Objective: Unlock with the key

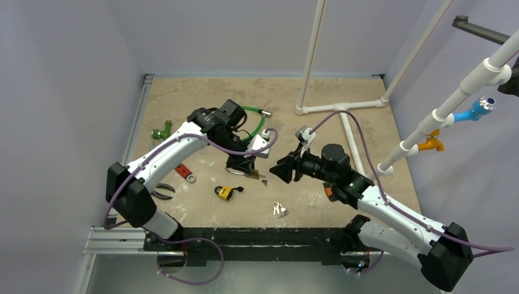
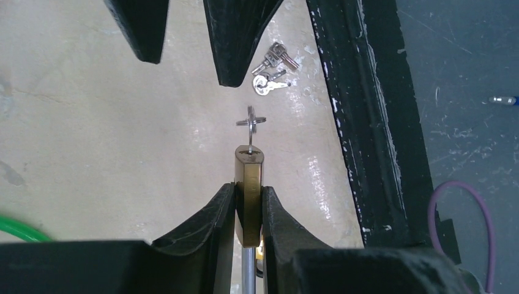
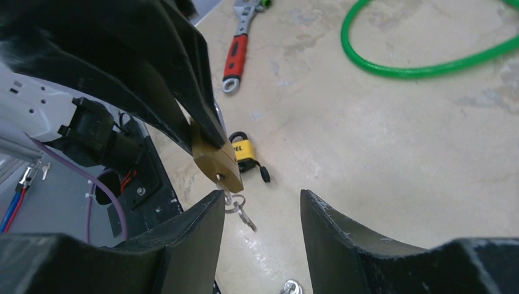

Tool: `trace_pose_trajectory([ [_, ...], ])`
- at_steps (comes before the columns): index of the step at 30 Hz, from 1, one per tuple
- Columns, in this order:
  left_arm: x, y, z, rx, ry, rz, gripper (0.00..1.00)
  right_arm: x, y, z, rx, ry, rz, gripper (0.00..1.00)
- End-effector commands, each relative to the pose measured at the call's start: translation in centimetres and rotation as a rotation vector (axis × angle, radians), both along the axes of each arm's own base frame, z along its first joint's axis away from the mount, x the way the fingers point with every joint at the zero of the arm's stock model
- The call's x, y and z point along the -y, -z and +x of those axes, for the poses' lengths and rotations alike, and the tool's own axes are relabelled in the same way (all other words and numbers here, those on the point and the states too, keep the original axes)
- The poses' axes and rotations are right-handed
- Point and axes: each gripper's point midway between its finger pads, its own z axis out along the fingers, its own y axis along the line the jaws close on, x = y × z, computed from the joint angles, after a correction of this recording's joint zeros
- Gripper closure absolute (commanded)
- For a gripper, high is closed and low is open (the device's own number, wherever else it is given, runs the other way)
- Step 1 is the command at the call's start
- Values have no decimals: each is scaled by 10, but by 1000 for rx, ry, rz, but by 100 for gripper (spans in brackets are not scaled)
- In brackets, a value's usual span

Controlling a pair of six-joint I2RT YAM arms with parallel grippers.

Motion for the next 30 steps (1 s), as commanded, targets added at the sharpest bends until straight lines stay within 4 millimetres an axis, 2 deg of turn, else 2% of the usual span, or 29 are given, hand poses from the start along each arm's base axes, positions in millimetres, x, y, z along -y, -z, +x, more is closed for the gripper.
trace_pose_trajectory([
  [1,0,-15,-15,-12,53,-63,100,-17,-47,-1,198,-128,51,51],
  [7,-1,-19,-16,6,60,-70,100,-40,-33,-17,175,-264,18,51],
  [14,1,-20,-15,12,66,-80,100,-56,-13,-28,190,-312,-55,52],
  [19,1,-25,-17,6,68,-88,100,-60,-10,-24,197,-301,-58,66],
  [23,2,-30,-18,4,72,-100,100,-65,-4,-21,192,-296,-83,73],
  [24,2,-32,-19,4,74,-102,100,-66,-2,-20,189,-298,-94,77],
  [26,1,-33,-20,3,74,-104,100,-66,-1,-17,186,-285,-109,96],
  [27,1,-33,-21,3,77,-103,100,-65,-2,-16,187,-274,-112,100],
  [30,-1,-30,-20,18,77,-92,100,-55,-1,-9,184,-202,-129,100],
])
